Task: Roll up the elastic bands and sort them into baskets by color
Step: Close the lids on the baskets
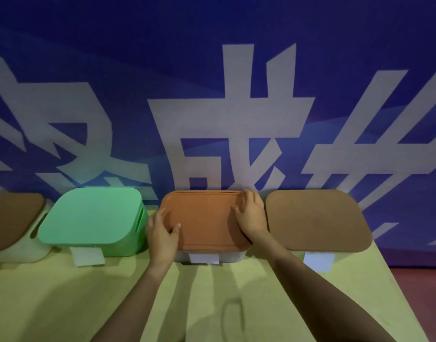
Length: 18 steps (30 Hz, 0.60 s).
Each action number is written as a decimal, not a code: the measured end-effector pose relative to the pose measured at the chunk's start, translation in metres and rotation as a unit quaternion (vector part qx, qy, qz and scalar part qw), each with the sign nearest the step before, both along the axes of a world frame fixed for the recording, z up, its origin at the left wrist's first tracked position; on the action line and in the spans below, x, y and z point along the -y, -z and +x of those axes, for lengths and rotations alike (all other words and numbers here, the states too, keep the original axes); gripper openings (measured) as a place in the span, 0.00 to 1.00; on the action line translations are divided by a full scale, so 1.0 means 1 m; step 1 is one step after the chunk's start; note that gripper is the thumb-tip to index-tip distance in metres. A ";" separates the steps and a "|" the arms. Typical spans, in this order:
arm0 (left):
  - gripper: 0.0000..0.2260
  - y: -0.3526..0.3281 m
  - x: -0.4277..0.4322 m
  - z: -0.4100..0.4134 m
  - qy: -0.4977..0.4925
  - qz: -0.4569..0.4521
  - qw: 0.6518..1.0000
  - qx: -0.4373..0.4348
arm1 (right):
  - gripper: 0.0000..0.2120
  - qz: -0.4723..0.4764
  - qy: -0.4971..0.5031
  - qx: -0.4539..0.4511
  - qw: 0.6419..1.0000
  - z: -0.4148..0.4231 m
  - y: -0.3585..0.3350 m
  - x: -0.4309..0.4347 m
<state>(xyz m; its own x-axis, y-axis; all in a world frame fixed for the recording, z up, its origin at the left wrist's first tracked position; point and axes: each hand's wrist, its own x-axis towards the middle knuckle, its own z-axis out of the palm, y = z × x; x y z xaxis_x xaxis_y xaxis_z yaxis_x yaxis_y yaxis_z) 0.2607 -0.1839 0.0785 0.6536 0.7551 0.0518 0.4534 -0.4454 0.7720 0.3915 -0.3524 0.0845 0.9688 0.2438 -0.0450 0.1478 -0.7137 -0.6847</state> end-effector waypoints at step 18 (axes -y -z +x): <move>0.22 0.005 -0.004 -0.044 -0.046 -0.384 0.909 0.155 | 0.19 0.228 0.103 -0.119 0.961 -0.033 -0.002 0.015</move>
<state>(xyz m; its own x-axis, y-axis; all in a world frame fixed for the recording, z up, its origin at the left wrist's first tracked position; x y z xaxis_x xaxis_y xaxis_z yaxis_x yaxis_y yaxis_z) 0.2170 -0.1798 0.0732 0.6289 0.6979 -0.3427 0.1696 0.3071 0.9364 0.3587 -0.3678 0.0868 0.9741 0.0957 -0.2047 -0.1631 -0.3295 -0.9300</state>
